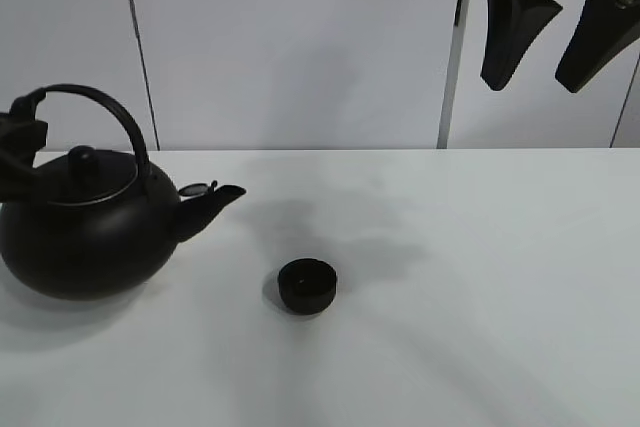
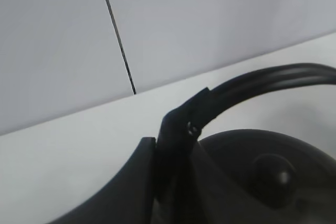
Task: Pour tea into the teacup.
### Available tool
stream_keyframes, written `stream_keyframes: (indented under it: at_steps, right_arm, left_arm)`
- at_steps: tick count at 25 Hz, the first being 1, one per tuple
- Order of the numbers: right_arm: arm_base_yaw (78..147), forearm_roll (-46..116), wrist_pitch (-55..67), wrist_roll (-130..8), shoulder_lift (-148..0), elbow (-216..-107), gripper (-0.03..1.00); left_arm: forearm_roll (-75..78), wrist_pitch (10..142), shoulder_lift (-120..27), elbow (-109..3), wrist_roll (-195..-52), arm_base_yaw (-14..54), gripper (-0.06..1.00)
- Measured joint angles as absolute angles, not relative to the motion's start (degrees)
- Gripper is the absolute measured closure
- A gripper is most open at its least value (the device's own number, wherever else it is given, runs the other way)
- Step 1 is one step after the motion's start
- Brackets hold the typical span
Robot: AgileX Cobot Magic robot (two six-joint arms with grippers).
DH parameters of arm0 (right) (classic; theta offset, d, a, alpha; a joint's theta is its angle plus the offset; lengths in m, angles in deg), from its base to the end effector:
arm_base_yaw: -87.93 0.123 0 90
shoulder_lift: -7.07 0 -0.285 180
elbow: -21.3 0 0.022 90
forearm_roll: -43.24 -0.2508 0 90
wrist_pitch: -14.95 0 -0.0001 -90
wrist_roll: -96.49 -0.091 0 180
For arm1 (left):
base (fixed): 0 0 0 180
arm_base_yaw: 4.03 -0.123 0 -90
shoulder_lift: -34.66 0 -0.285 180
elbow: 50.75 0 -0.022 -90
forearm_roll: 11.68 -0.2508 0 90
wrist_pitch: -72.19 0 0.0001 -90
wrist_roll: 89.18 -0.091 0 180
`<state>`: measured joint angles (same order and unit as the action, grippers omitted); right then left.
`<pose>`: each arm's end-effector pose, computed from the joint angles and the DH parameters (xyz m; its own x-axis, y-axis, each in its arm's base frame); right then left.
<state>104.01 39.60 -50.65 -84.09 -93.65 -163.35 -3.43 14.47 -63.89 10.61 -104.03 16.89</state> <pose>0.3188 0.0974 0.3121 -0.9220 -0.2280 -0.3130 -0.2607 0.9632 0.0663 0.2257 -0.0744 0.1573 -0.1541 0.2511 -0.9556 0.2762 0.9395 0.2024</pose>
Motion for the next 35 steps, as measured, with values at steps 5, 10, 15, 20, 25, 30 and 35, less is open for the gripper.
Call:
stream_keyframes:
  at_steps: [5,10,15,20,25,30,35]
  right_arm:
    - [104.01,39.60,-50.58,-84.09,-93.65,-163.35,0.52]
    - [104.01,39.60,-50.52,-84.09,-93.65,-163.35,0.52]
    - [104.01,39.60,-50.46,-84.09,-93.65,-163.35,0.52]
    - [104.01,39.60,-50.46,-84.09,-93.65,-163.35,0.52]
    - [104.01,39.60,-50.46,-84.09,-93.65,-163.35,0.52]
    - [104.01,39.60,-50.46,-84.09,-93.65,-163.35,0.52]
    - [104.01,39.60,-50.46,-84.14,-93.65,-163.35,0.52]
  left_arm:
    - [-3.24,18.37,-60.23,7.62,-103.66,16.89,0.83]
    - [-3.23,24.78,-60.02,3.38,-99.62,16.89,0.83]
    - [-1.43,27.83,-60.02,1.70,-97.13,18.56,0.83]
    - [-0.54,28.80,-60.02,1.56,-97.20,22.61,0.83]
    - [-0.61,28.98,-60.02,1.56,-96.59,25.36,0.83]
    - [3.73,29.03,-60.02,1.56,-96.59,27.68,0.83]
    - [10.94,29.03,-60.02,1.56,-96.59,30.01,0.83]
